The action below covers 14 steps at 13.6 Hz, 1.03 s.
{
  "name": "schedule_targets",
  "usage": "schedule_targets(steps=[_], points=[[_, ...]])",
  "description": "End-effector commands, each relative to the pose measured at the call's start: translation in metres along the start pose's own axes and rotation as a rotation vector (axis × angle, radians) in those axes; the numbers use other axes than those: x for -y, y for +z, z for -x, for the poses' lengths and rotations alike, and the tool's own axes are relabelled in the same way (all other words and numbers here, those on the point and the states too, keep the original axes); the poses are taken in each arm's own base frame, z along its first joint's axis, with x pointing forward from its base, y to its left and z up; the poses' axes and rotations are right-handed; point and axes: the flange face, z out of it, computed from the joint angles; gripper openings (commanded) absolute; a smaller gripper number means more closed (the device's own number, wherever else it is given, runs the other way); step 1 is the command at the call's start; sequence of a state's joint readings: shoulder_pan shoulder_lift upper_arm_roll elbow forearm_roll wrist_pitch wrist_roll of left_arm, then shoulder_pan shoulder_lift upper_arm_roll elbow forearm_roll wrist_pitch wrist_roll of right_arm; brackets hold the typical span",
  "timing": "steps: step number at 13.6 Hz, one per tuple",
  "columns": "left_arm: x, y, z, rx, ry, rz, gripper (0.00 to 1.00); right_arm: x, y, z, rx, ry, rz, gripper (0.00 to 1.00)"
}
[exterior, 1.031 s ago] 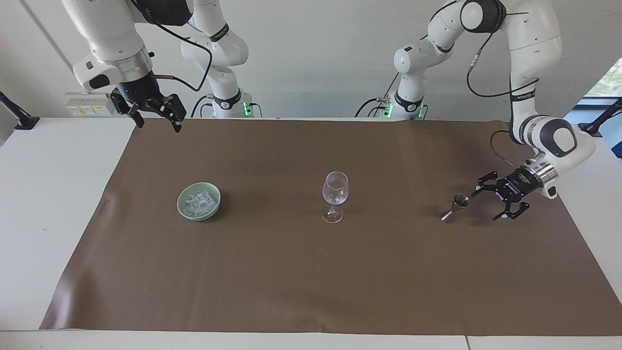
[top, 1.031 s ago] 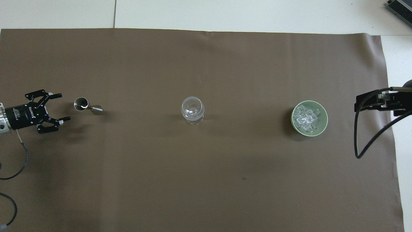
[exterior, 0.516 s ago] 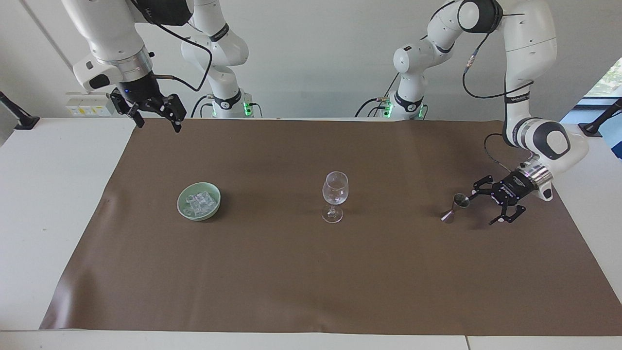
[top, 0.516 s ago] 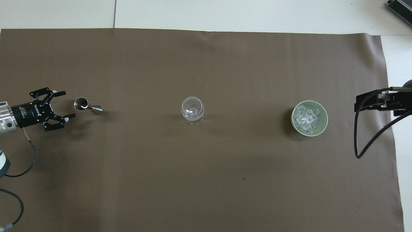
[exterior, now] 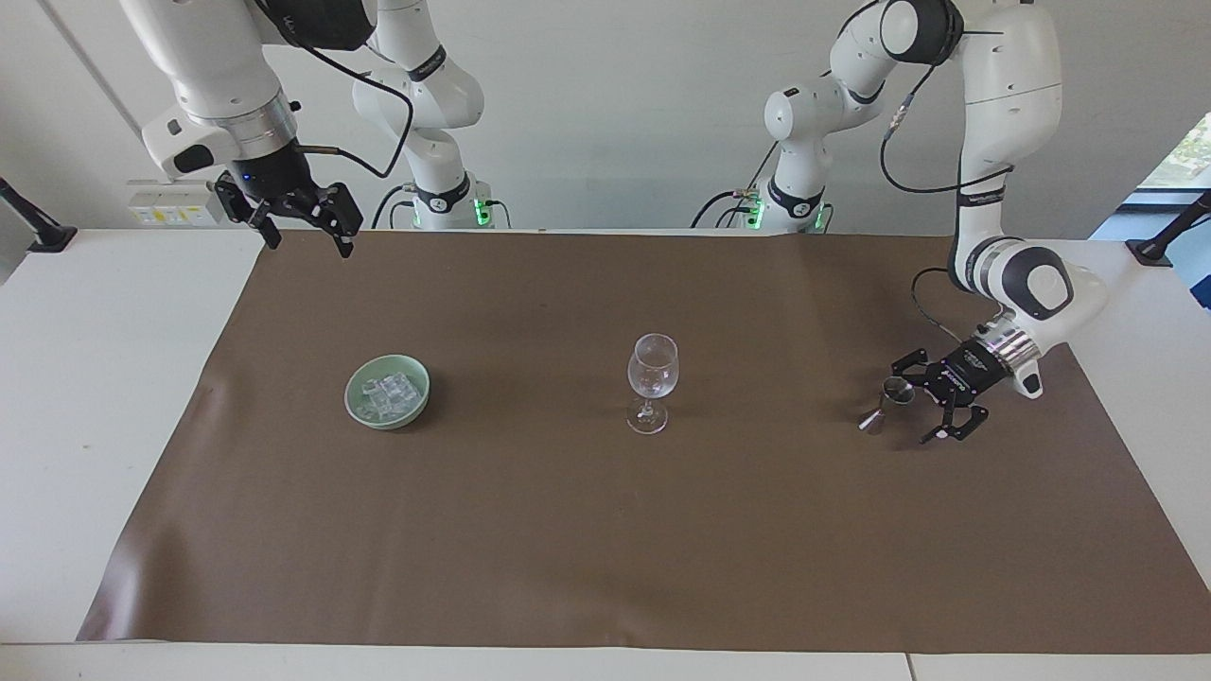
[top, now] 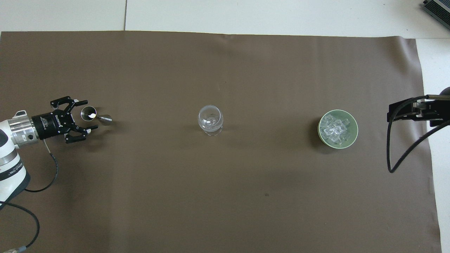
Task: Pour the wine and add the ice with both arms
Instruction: 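Move the open left gripper toward the small silver jigger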
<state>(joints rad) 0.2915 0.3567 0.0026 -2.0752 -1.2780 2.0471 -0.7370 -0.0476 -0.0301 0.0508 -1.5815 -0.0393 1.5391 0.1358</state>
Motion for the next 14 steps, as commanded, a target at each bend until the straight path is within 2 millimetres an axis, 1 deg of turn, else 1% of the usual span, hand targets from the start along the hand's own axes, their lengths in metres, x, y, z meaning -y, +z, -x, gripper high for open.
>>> schedule_targets(steps=[1, 4, 5, 7, 10, 12, 14], points=[[0.009, -0.004, 0.014, 0.002, 0.015, 0.037, 1.00, -0.002, -0.003, 0.002, 0.000, 0.011, -0.019, 1.00], [0.007, -0.014, 0.028, 0.005, 0.033, 0.055, 1.00, -0.002, -0.003, 0.002, 0.000, 0.011, -0.019, 1.00], [0.011, -0.017, 0.032, 0.004, 0.037, 0.058, 1.00, -0.002, -0.003, 0.002, 0.000, 0.011, -0.019, 1.00], [0.014, -0.018, 0.029, 0.005, 0.037, 0.055, 1.00, -0.002, -0.003, 0.002, 0.000, 0.011, -0.019, 1.00], [0.013, -0.018, 0.028, -0.003, 0.036, 0.060, 1.00, -0.002, -0.003, 0.002, 0.000, 0.011, -0.019, 1.00], [0.012, -0.018, 0.021, -0.027, 0.028, 0.078, 1.00, -0.002, -0.003, 0.002, 0.000, 0.011, -0.019, 1.00], [0.009, -0.021, 0.009, -0.042, -0.003, 0.126, 1.00, -0.002, -0.003, 0.002, 0.000, 0.011, -0.019, 1.00]])
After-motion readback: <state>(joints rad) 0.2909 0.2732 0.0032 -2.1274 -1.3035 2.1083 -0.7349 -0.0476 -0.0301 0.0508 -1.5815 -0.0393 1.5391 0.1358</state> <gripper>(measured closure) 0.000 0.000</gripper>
